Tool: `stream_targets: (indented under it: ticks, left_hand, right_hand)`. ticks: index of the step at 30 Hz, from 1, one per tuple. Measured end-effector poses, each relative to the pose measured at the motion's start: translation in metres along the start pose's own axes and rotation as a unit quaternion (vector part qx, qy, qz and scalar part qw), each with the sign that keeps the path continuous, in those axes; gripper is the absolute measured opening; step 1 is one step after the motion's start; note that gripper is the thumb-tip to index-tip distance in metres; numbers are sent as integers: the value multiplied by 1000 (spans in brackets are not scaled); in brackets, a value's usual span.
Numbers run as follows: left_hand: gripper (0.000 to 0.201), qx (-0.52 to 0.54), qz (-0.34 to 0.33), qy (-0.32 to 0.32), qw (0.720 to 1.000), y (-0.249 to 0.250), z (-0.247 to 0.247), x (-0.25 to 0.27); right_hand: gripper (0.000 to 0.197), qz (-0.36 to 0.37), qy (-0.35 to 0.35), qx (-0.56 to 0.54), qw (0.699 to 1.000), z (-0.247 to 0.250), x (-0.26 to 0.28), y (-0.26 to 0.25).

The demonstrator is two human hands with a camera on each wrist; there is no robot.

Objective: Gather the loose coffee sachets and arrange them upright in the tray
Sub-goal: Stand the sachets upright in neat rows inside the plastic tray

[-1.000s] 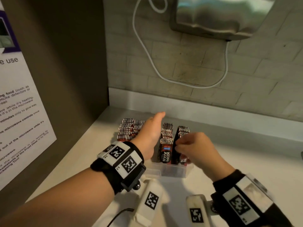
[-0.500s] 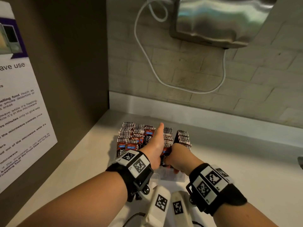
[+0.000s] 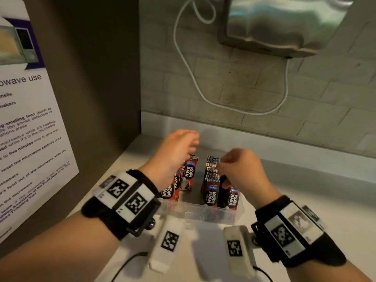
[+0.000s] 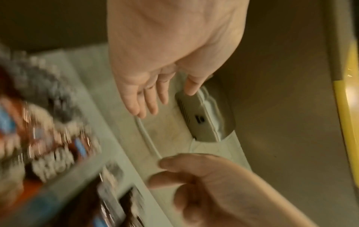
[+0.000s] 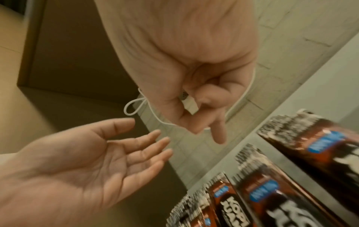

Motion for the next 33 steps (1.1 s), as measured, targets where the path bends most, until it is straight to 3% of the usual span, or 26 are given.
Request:
stream_targets:
  ticks: [2,4,7,9,12,15,18,21,26,33]
  left_hand:
    - [16,-67,-57,61,994,9,32,-5]
    - [27,-140,-51,84,985,-5,53,-10]
    - [70,-228,18,56,972,-50,67,-16]
    - [94,-225,47,30,973,-81,70,-20]
    - [115,-207,55,5,977,-105,68,-18]
    - [127,-253,29,-2,967,-101,62,-13]
    - [128,-270,24,3,962,-101,61,-15]
    - [124,-219,38,3,975,-107,64,-17]
    - [106,-151,19,15,988,-113,66,-19]
    - [74,-131,-4,5,991,-105,65,-14]
  right_hand:
    - [12,38,29,-10,999,3,-10,-21]
    - [13,40,9,29,999,-13,-24,-35]
    - [15,25,-68,142,987,-53,-37,-47]
    - [19,41,-104,203,973,-73,-38,-54]
    - [29,51,-131,284,948,-91,-40,-56]
    - [29,45,-140,301,942,-100,-47,-50]
    - [32,12,-90,220,971,-94,-54,-46]
    - [34,-21,-36,95,995,-87,-47,-44]
    - [32,-39,-93,47,994,-116,-23,-30]
    - [82,20,-159,58,985,-123,-14,-39]
Point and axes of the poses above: each hand's wrist, its own x-axis away from the middle knuckle, its own z-axis out of the back of the hand, y = z × x, the point moved 10 cm from there along -x, towards the middle knuckle, and after that the axes turned 4 degrees about -z, right-handed, at the moved point
